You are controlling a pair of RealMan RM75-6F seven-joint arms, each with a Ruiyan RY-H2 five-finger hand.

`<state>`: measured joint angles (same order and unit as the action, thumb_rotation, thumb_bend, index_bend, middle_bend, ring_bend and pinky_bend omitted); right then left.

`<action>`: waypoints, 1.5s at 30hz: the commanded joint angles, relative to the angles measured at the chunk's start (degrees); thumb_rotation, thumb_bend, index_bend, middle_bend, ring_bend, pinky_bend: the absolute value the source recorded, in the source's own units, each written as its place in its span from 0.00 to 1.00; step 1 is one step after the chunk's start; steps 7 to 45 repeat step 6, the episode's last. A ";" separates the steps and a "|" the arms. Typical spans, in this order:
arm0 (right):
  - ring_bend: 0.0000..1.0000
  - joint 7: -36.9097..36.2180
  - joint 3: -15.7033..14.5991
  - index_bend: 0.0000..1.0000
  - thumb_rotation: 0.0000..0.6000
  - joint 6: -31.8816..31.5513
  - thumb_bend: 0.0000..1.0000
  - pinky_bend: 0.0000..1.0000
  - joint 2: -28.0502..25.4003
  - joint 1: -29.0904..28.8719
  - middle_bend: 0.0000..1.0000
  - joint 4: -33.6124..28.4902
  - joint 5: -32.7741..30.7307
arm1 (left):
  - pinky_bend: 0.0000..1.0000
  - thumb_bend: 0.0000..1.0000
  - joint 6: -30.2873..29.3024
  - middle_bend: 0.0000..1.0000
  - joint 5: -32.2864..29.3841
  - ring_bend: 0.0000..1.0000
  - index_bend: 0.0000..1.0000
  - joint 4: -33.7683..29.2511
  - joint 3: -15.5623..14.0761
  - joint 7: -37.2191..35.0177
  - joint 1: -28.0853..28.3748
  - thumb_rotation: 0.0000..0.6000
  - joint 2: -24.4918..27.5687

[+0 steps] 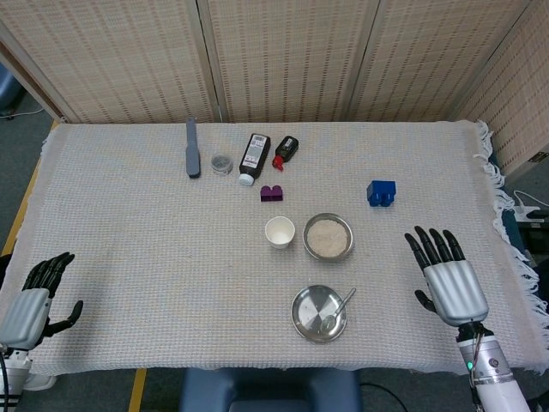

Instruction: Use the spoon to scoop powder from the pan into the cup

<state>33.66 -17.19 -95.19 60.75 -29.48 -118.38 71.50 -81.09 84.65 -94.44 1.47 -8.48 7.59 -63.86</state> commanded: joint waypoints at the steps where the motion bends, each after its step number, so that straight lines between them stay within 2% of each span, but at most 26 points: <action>1: 0.00 -5.78 0.31 0.00 1.00 -3.77 0.11 0.05 1.89 6.85 0.00 7.82 3.89 | 0.00 0.41 -0.93 0.00 0.39 0.00 0.00 0.56 0.03 0.37 -0.51 1.00 -0.51; 6: 0.00 -11.86 3.56 0.00 1.00 -6.11 0.11 0.05 5.97 11.72 0.00 16.22 6.49 | 0.00 0.41 -1.40 0.00 0.59 0.00 0.00 1.06 0.12 0.03 -0.73 1.00 -0.91; 45: 0.00 -11.86 3.56 0.00 1.00 -6.11 0.11 0.05 5.97 11.72 0.00 16.22 6.49 | 0.00 0.41 -1.40 0.00 0.59 0.00 0.00 1.06 0.12 0.03 -0.73 1.00 -0.91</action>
